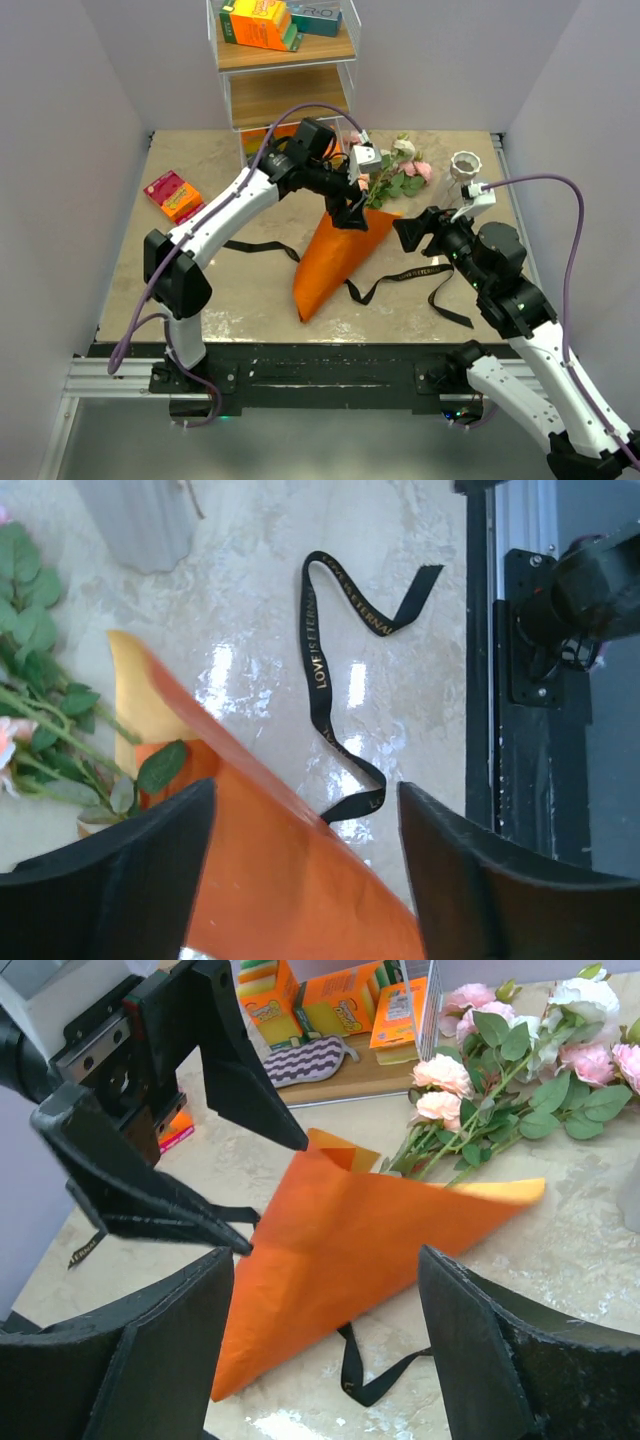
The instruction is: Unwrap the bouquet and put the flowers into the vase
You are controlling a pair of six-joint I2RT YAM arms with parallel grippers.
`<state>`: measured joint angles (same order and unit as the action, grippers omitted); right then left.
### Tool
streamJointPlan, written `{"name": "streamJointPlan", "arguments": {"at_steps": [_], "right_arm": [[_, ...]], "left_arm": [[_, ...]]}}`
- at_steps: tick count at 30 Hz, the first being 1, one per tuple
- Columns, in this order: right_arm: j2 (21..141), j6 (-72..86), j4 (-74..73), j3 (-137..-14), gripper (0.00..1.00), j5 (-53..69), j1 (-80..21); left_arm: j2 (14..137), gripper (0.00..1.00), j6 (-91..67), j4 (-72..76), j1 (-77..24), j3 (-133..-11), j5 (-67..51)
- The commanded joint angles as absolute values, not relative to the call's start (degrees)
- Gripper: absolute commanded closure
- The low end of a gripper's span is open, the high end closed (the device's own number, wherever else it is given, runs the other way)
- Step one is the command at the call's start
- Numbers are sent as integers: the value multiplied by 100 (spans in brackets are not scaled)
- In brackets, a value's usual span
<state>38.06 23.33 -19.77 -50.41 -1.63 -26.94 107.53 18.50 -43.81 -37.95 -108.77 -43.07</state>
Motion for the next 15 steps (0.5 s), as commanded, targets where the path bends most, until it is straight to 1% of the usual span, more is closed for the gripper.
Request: {"name": "streamJointPlan", "arguments": {"at_steps": [1, 2, 6, 7, 10, 13, 15], "right_arm": [[3744, 2329, -1969, -5186, 21, -193, -2689], [3744, 2320, -1986, -5194, 19, -202, -2681], [3735, 2303, -2004, -5203, 16, -211, -2689], [3744, 2285, -2004, -5212, 16, -202, -2681], [3788, 2276, -1978, -5229, 15, -167, -2681], [3849, 2276, -1942, -5256, 15, -123, -2689], [3867, 2285, -1907, -5265, 15, -114, -2681]], "left_arm": [[10450, 5, 1529, -4333, -3771, -10653, -4053], [10415, 1, 1521, -4290, -3736, -10470, -3834], [10117, 1, 1223, -3929, -3227, -9862, -3533], [10081, 1, 1143, -3781, -2869, -9757, -3533], [9941, 1, 949, -3517, -2261, -9309, -3349], [9958, 1, 1272, -3385, -2171, -8747, -3025], [10089, 1, 1397, -3226, -2206, -8298, -2550]]}}
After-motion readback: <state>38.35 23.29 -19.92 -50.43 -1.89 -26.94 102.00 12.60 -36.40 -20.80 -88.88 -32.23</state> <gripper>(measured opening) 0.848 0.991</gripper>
